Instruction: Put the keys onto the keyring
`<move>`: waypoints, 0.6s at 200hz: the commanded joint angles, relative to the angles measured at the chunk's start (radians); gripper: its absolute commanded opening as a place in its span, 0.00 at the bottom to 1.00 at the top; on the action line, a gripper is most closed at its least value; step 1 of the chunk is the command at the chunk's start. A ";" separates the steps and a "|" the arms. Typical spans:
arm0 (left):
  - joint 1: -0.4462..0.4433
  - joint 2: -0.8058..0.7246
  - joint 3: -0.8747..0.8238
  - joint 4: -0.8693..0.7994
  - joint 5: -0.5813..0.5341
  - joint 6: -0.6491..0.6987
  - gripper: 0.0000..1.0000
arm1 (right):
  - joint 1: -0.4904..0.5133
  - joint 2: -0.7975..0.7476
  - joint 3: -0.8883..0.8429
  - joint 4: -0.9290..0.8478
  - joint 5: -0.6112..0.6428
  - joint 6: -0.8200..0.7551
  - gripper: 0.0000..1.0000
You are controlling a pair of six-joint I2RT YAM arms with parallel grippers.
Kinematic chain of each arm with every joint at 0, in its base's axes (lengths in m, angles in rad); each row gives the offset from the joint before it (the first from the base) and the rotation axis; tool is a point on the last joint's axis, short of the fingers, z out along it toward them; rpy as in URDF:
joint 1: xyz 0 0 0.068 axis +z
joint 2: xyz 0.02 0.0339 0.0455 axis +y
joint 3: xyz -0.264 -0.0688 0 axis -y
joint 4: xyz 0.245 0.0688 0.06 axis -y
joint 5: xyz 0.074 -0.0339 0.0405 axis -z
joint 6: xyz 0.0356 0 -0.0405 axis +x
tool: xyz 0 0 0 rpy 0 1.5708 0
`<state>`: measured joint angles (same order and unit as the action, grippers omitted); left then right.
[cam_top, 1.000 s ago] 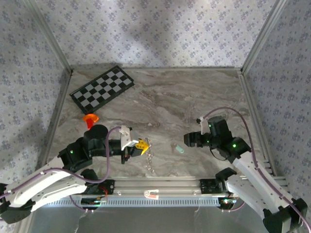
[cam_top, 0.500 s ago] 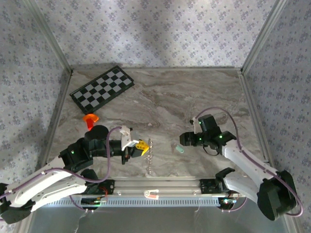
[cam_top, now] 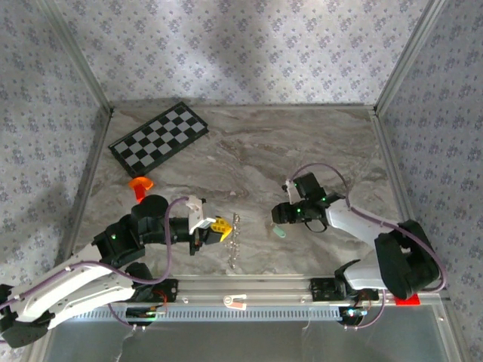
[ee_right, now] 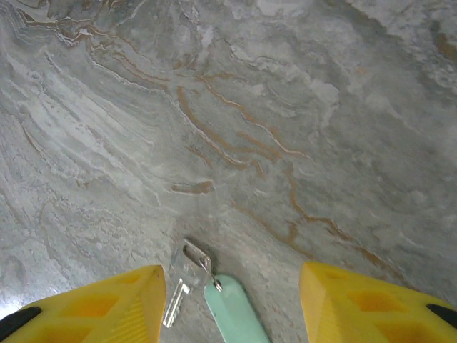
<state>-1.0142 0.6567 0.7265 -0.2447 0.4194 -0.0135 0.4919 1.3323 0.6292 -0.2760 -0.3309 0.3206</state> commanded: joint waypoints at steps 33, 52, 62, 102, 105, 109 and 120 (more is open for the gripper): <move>0.003 -0.012 0.002 0.061 0.032 -0.011 0.00 | 0.028 0.085 0.052 0.018 -0.029 -0.026 0.47; 0.005 -0.020 -0.004 0.068 0.028 -0.014 0.00 | 0.037 0.093 0.052 0.012 -0.026 -0.025 0.45; 0.003 -0.019 -0.004 0.068 0.030 -0.015 0.00 | 0.044 0.093 0.047 0.009 -0.022 -0.019 0.44; 0.003 -0.019 -0.004 0.073 0.035 -0.020 0.00 | 0.062 0.080 0.016 0.013 -0.019 0.004 0.41; 0.003 -0.019 -0.004 0.073 0.035 -0.020 0.00 | 0.062 0.079 0.015 0.014 -0.018 0.007 0.41; 0.004 -0.018 -0.004 0.074 0.034 -0.019 0.00 | 0.064 0.076 0.014 0.013 -0.017 0.008 0.40; 0.003 -0.019 -0.003 0.073 0.035 -0.019 0.00 | 0.068 0.074 0.008 0.009 -0.016 0.010 0.39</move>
<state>-1.0142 0.6544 0.7166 -0.2306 0.4301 -0.0208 0.5495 1.4204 0.6567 -0.2569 -0.3416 0.3183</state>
